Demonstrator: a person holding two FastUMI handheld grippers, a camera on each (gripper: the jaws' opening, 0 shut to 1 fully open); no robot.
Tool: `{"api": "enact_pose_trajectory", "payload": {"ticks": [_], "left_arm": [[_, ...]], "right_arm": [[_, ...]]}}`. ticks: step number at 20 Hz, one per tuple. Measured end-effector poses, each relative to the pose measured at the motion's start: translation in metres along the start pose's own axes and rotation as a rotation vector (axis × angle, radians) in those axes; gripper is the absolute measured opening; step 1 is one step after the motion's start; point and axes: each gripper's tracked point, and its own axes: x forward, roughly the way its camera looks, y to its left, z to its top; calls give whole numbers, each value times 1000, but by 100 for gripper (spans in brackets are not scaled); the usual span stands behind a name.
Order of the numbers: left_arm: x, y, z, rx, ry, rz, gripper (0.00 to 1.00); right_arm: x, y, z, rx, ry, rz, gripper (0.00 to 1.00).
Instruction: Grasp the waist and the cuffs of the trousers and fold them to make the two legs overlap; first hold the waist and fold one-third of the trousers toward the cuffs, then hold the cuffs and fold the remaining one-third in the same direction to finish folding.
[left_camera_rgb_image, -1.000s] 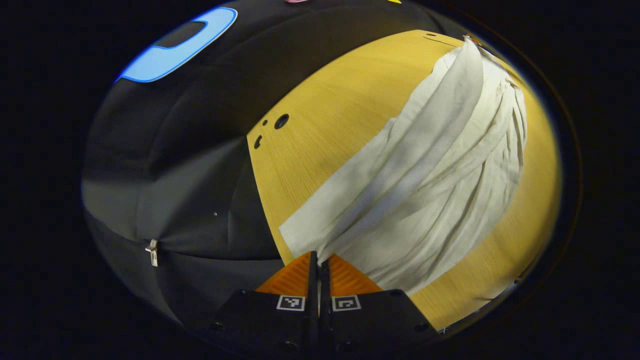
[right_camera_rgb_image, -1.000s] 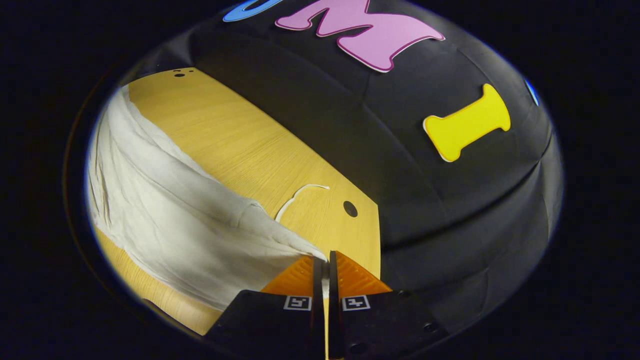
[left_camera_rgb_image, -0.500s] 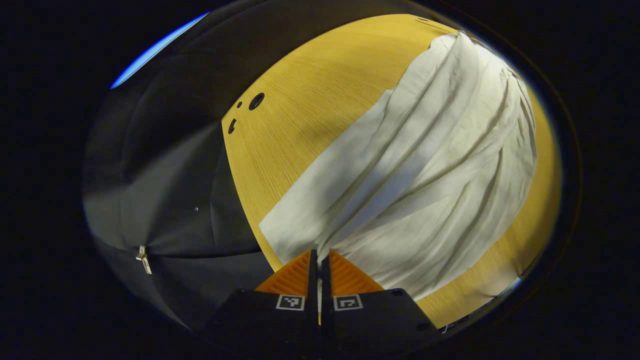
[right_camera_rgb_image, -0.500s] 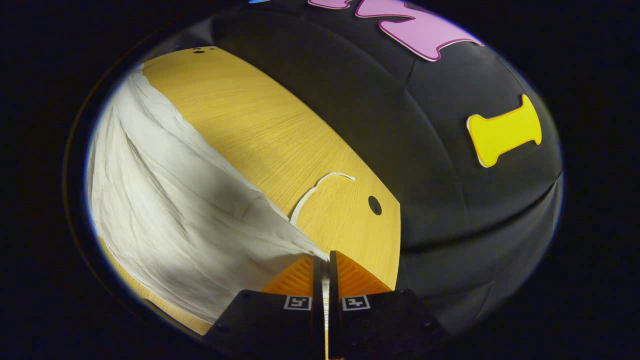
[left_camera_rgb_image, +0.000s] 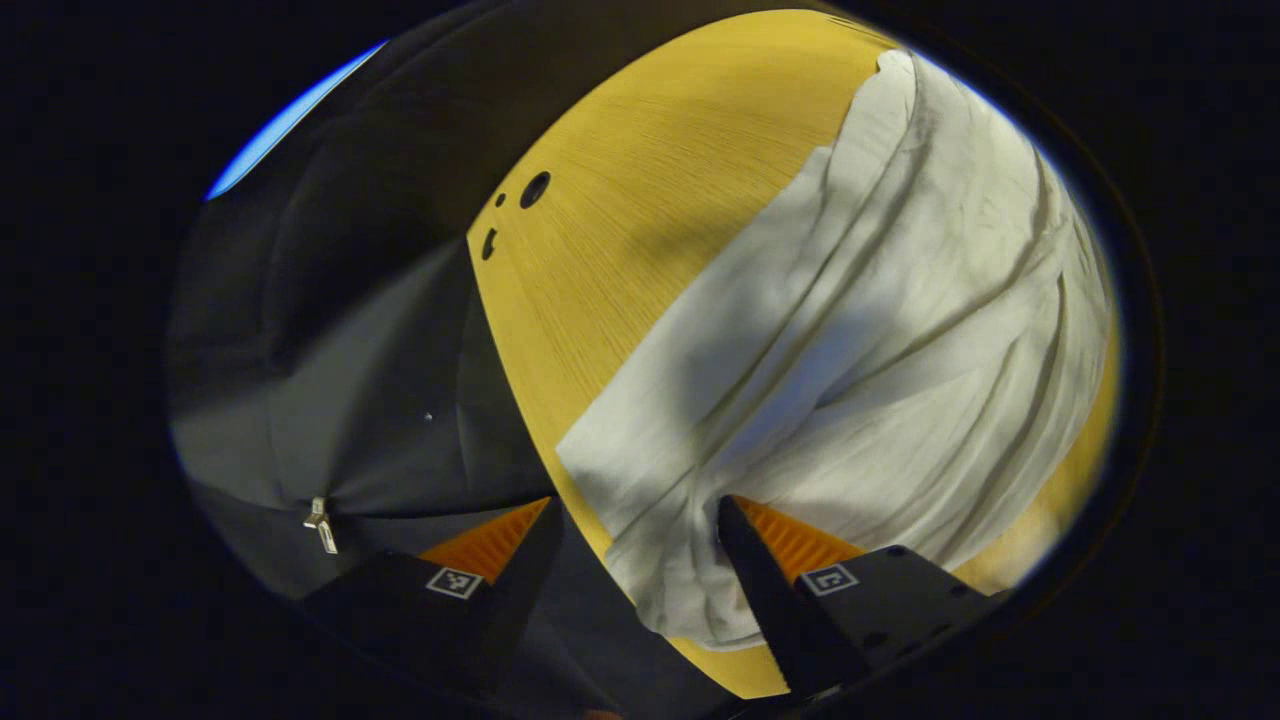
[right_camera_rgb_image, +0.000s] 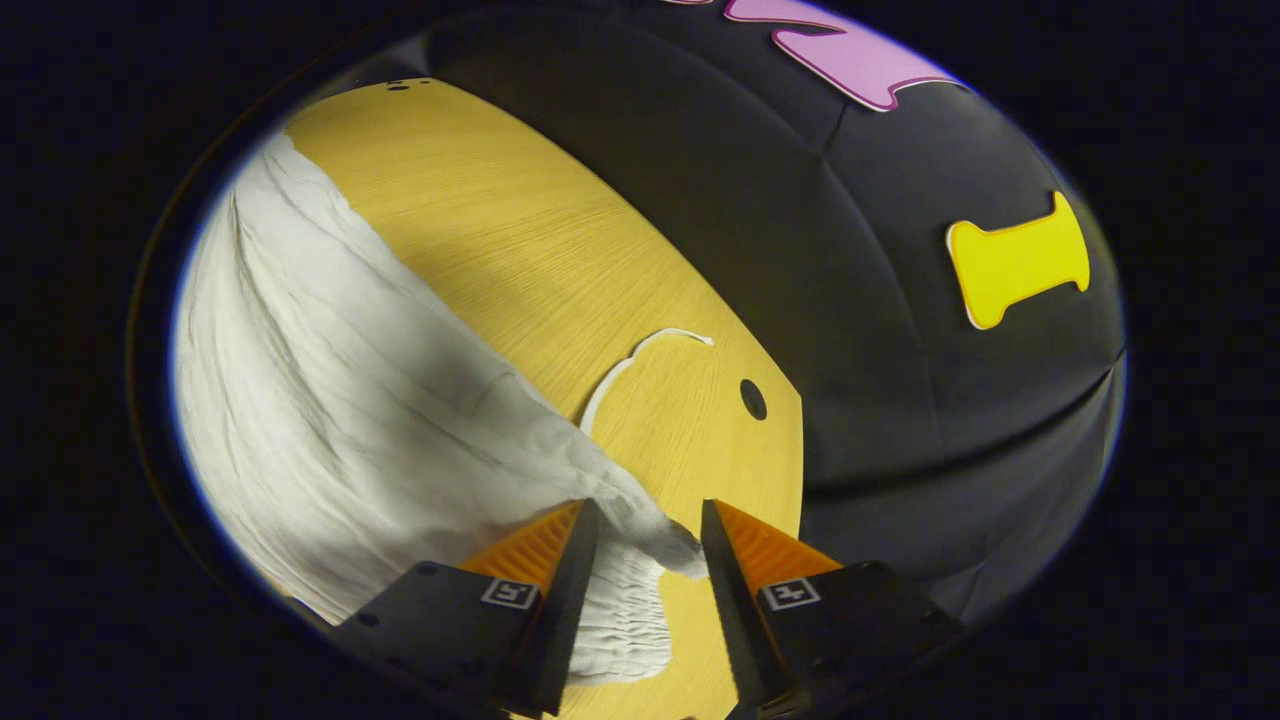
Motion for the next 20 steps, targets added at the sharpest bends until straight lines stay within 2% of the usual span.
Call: {"api": "enact_pose_trajectory", "payload": {"ticks": [1, 3, 9, 13, 16, 20], "left_arm": [[2, 0, -3, 0, 0, 7, 98], [-1, 5, -3, -7, -8, 33, 98], [-32, 29, -2, -10, -79, 125, 97], [-61, 48, -17, -64, -133, 207, 97], [-78, 63, -37, -124, -151, 269, 96], [-99, 67, -65, -257, -179, 293, 96]], "right_arm": [[-2, -6, 1, 17, -6, -11, 83], [-9, -17, 1, 50, -17, -29, 96], [-53, -51, 10, 113, -82, -102, 96], [-101, -72, 25, 241, -169, -133, 96], [-133, -82, 26, 381, -195, -147, 96], [-167, -75, 15, 541, -185, -136, 96]]}}
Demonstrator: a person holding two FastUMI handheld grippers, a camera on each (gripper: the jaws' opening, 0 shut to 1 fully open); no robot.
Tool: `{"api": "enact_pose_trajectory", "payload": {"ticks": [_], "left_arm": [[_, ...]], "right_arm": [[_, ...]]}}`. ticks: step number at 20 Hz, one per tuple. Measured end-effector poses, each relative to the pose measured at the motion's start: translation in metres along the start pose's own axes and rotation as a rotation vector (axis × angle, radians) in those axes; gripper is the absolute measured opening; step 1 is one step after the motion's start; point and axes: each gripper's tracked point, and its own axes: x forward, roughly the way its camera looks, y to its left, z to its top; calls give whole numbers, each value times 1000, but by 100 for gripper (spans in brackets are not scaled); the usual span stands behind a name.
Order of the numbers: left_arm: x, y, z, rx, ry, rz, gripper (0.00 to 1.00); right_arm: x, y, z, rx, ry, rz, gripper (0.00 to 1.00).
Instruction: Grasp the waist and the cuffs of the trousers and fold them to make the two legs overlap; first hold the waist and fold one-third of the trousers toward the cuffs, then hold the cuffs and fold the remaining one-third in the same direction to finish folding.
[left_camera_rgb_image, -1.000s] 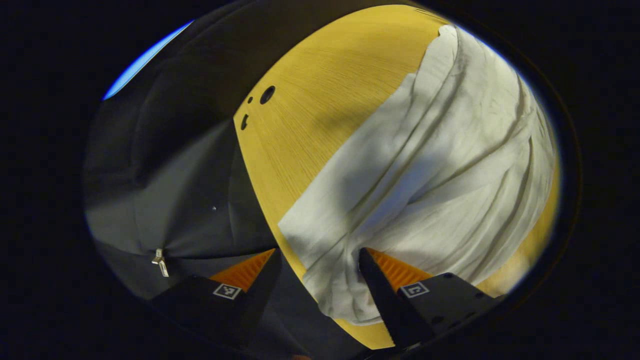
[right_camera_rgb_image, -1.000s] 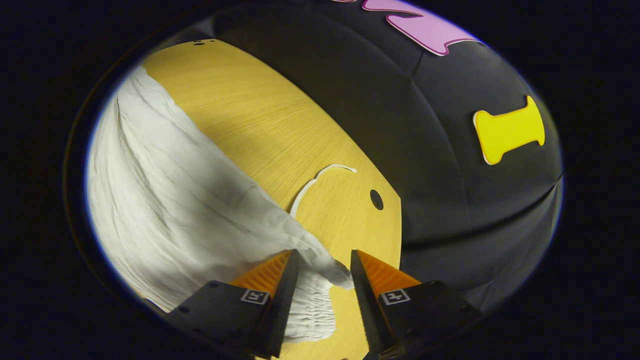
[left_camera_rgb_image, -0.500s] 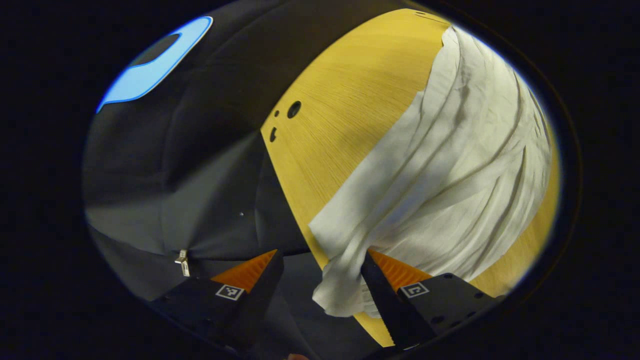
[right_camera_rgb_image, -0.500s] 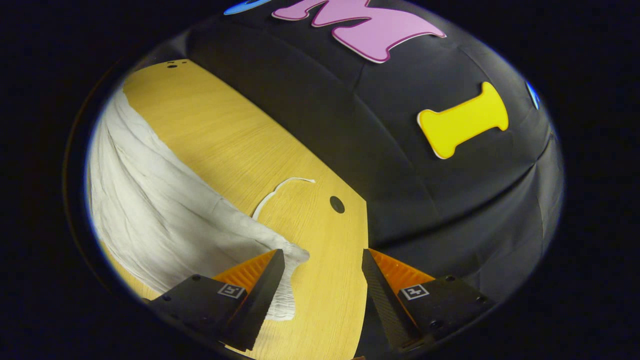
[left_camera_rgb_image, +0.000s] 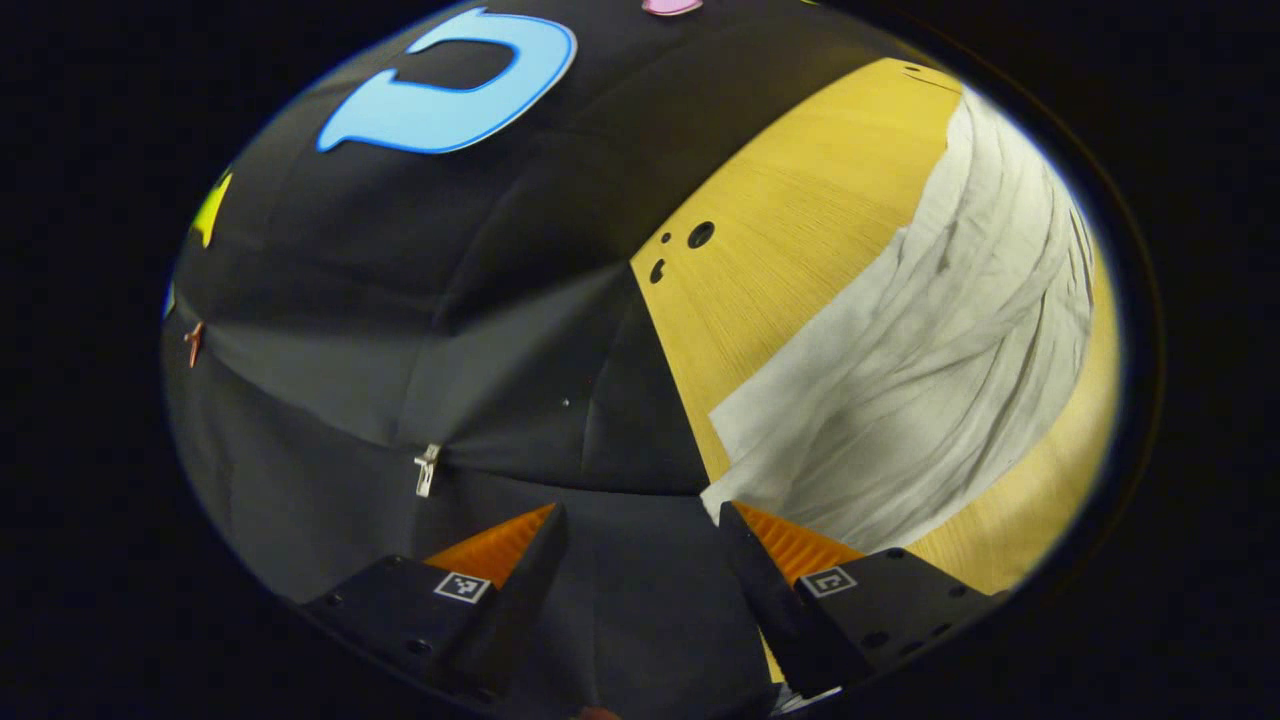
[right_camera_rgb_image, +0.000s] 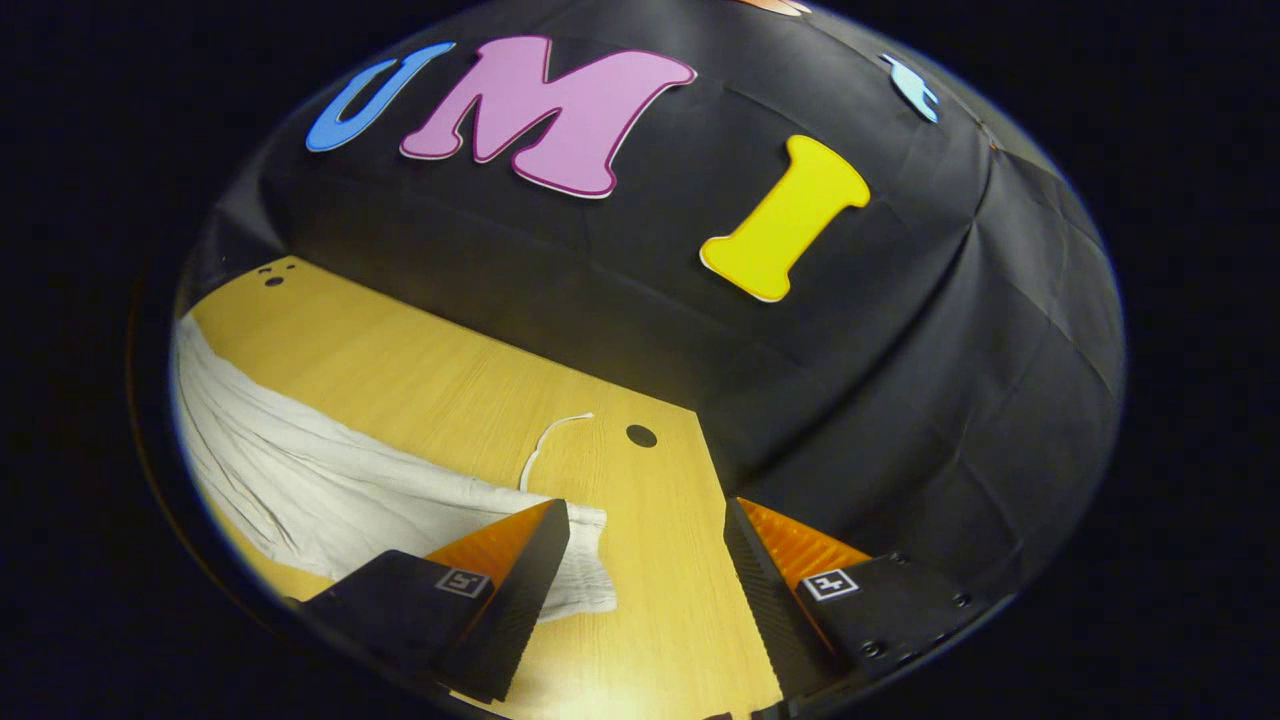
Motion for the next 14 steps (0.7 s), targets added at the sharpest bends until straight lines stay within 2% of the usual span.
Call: {"api": "enact_pose_trajectory", "payload": {"ticks": [3, 5, 8, 12, 14], "left_arm": [[-21, -9, -15, -226, 3, -44, 96], [-32, -33, -15, -435, -3, -145, 96], [-49, -65, 3, -718, -42, -287, 98], [-73, -99, 46, -1163, -91, -512, 99], [-75, -99, 58, -1372, -99, -564, 96]], "right_arm": [[-16, 9, -10, 155, 33, -1, 96], [-27, 18, -19, 259, 56, 2, 97], [-42, 34, -31, 352, 86, 13, 97], [-45, 52, -37, 634, 134, 46, 98], [-49, 63, -43, 718, 163, 66, 99]]}}
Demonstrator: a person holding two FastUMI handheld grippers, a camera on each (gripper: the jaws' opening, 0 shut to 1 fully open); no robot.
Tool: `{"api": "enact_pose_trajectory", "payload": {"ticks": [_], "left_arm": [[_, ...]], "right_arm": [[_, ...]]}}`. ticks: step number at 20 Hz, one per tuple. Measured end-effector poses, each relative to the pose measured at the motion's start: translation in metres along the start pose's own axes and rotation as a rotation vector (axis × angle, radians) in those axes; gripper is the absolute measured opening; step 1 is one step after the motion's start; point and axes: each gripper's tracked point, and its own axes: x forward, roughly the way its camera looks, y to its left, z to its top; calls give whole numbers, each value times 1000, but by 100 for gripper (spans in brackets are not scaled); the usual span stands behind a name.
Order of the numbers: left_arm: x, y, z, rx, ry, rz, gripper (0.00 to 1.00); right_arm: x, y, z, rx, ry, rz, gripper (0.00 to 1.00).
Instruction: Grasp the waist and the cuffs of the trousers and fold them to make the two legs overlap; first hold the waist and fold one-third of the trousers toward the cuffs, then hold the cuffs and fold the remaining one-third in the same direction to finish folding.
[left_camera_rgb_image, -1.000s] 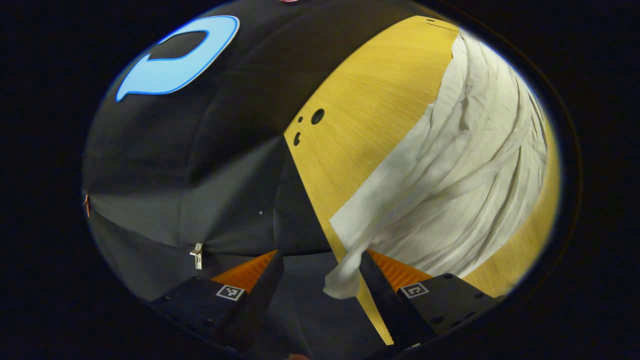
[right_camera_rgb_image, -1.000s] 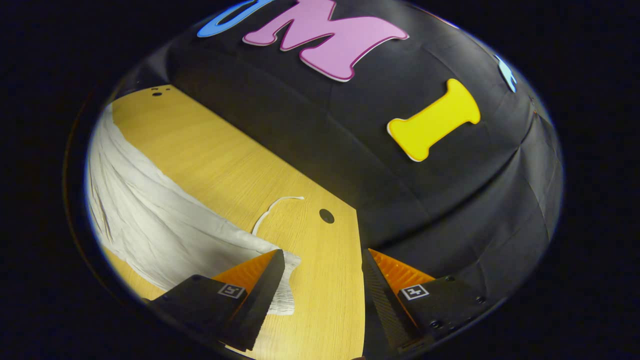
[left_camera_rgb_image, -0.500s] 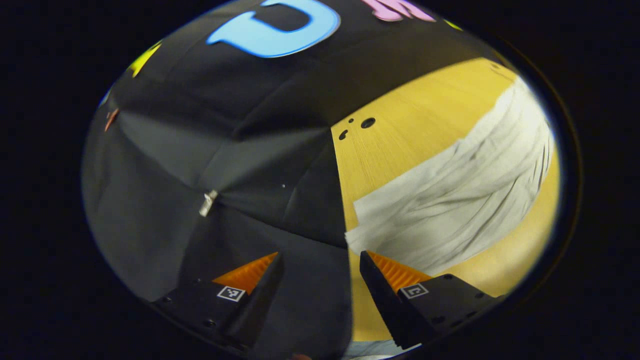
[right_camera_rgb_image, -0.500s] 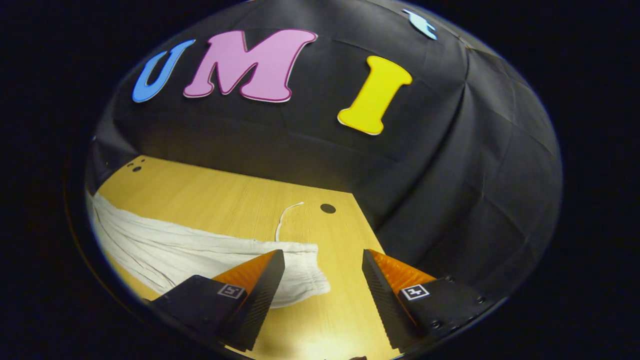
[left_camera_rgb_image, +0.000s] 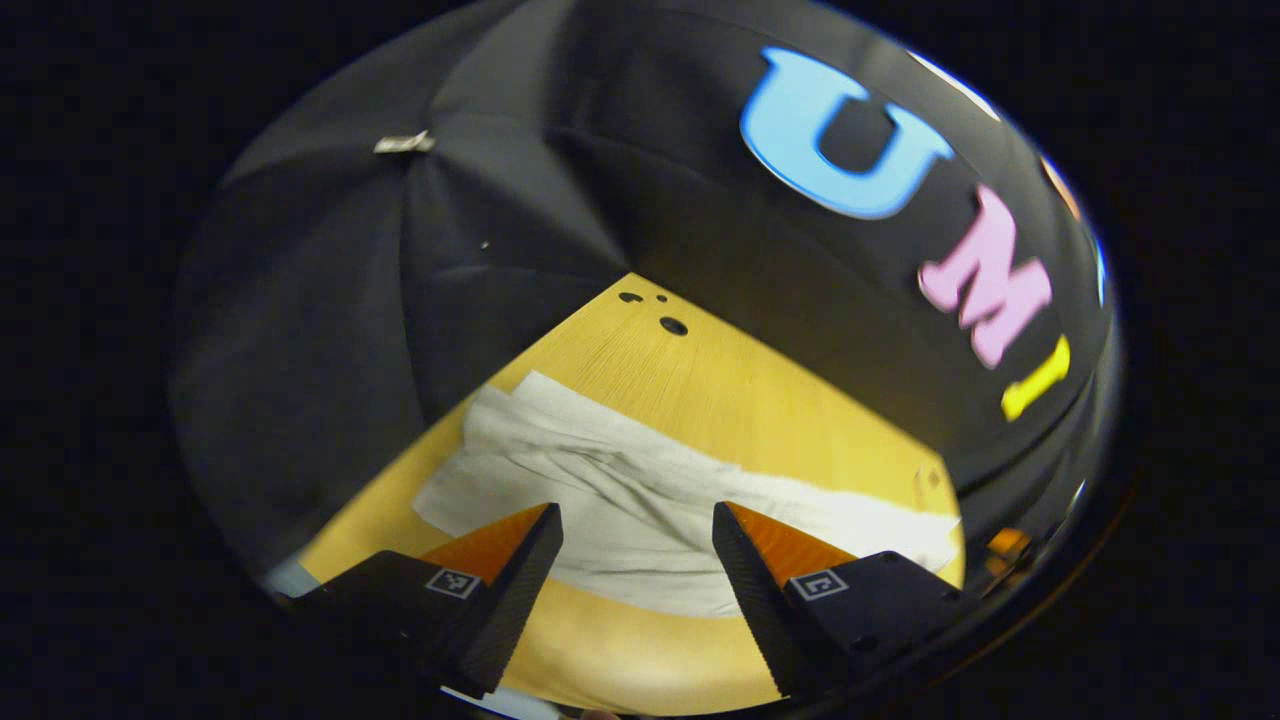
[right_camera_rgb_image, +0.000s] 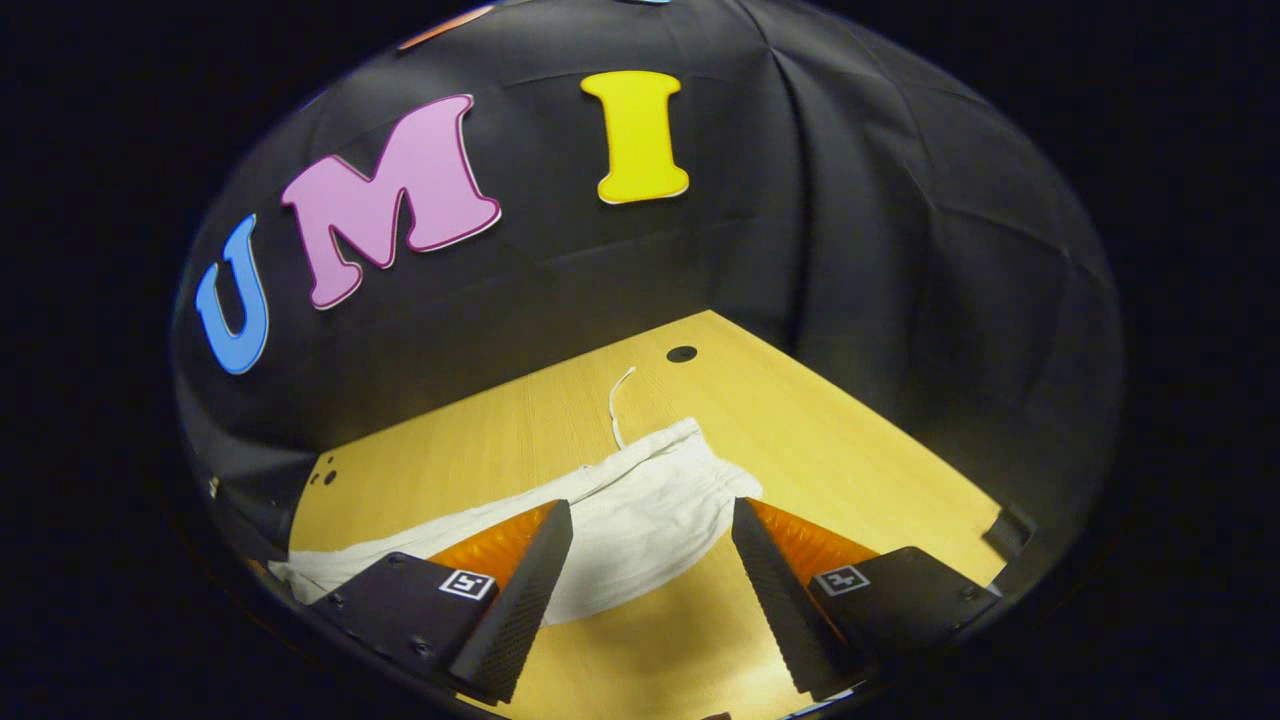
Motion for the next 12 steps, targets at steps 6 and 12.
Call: {"api": "enact_pose_trajectory", "payload": {"ticks": [6, 12], "left_arm": [[5, 1, -17, -204, 21, -13, 100], [4, 16, -31, -302, 30, 39, 92]], "right_arm": [[6, 4, -24, 273, 75, 23, 98], [11, -12, -49, 502, 132, 4, 98]]}}
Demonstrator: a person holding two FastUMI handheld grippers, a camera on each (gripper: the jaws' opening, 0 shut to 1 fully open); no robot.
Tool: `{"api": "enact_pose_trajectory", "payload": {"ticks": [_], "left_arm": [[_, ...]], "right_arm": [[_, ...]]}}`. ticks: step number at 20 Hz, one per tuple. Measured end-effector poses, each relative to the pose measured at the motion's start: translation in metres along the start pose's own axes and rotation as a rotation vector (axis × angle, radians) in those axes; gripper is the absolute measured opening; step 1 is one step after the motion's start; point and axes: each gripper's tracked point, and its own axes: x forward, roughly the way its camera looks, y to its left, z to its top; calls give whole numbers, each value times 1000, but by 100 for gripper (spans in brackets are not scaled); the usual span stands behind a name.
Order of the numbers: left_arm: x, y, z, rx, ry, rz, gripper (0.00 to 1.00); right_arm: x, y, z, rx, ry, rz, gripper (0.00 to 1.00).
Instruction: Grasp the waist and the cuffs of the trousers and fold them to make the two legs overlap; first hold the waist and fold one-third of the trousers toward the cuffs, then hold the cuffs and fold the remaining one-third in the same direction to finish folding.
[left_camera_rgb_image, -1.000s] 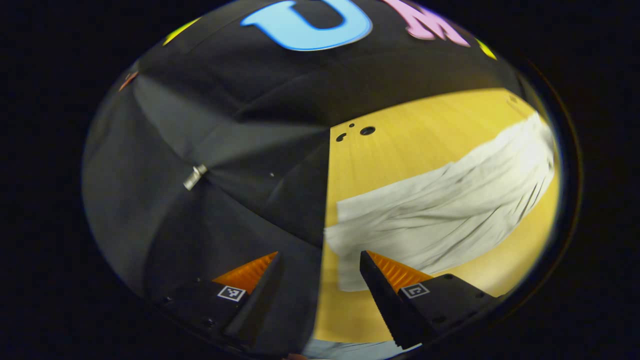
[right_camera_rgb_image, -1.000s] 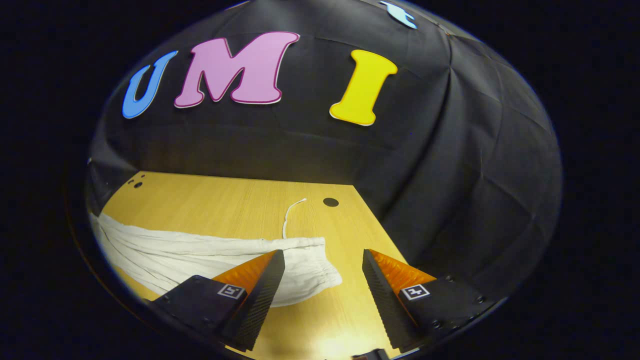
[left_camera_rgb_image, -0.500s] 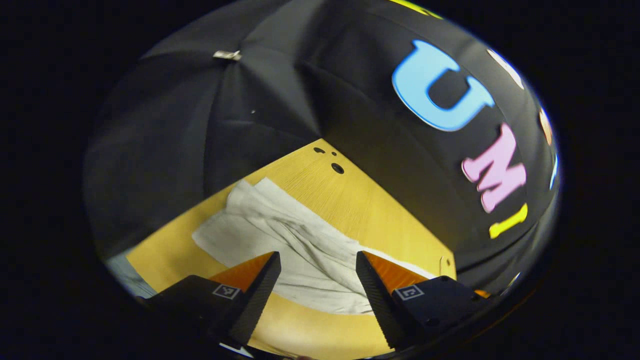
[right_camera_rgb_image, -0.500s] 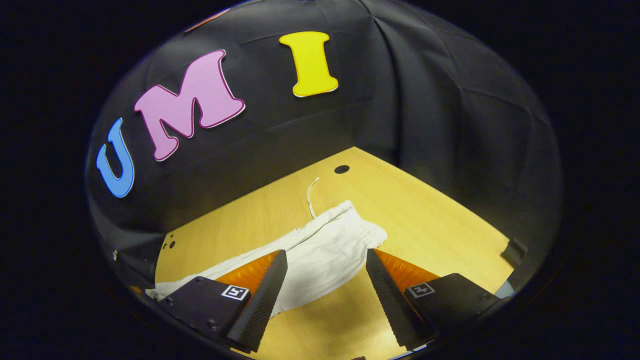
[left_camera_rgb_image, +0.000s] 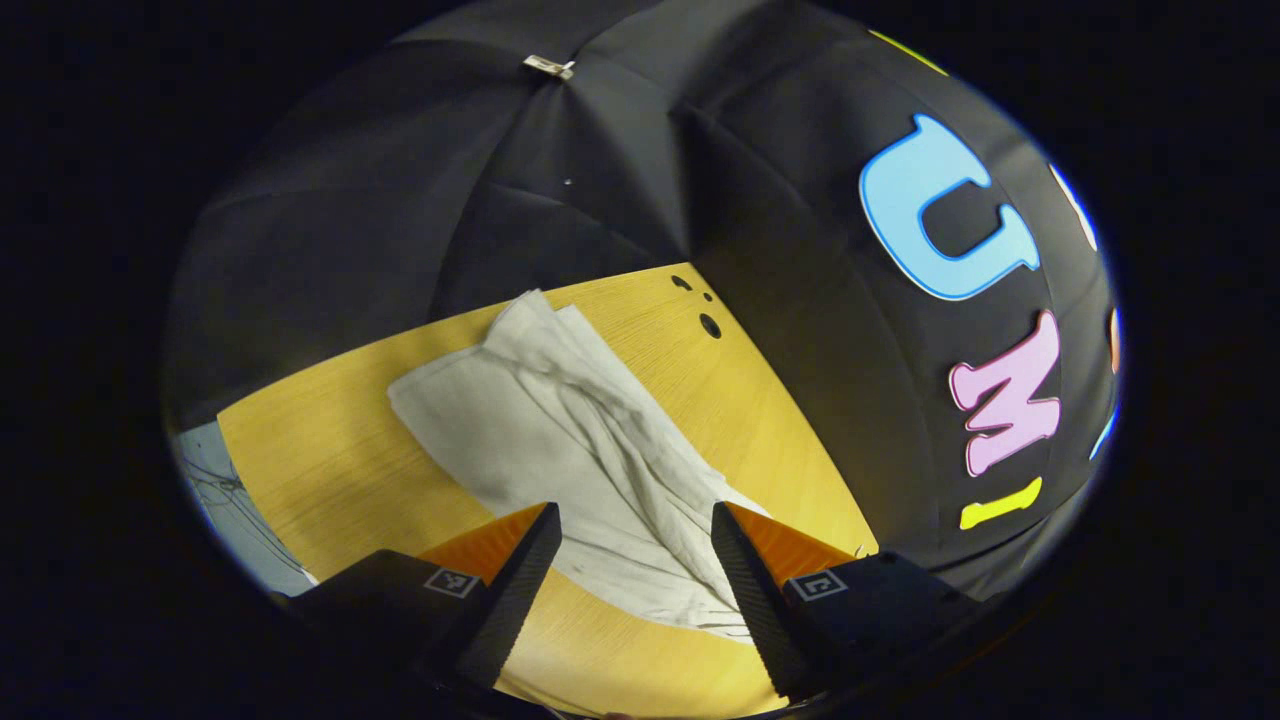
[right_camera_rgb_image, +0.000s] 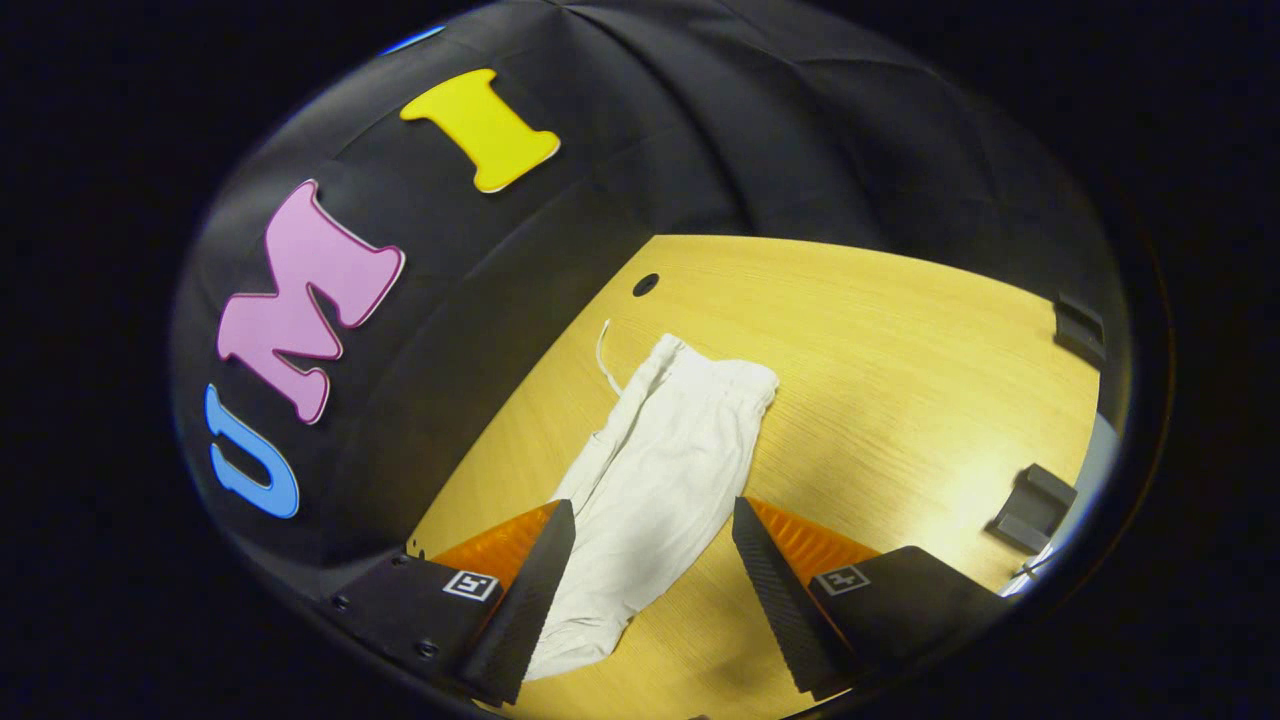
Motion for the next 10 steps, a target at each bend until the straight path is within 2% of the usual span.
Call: {"api": "enact_pose_trajectory", "payload": {"ticks": [1, 2, 3, 4, 5, 9, 10], "left_arm": [[-1, 7, 1, -20, 0, 12, 96], [-1, 14, 3, -35, -3, 26, 96], [0, 22, 2, -48, -3, 42, 96], [2, 30, 3, -61, 1, 57, 92], [3, 35, 2, -73, 6, 69, 96], [11, 45, -4, -98, 20, 105, 96], [14, 44, -5, -94, 28, 108, 92]], "right_arm": [[4, -6, -3, 36, 6, -7, 98], [6, -12, -4, 65, 16, -16, 98], [9, -20, -7, 89, 28, -27, 98], [14, -28, -10, 114, 36, -41, 98], [20, -35, -11, 145, 44, -52, 98], [54, -55, -9, 282, 34, -81, 98], [60, -57, -7, 314, 33, -86, 98]]}}
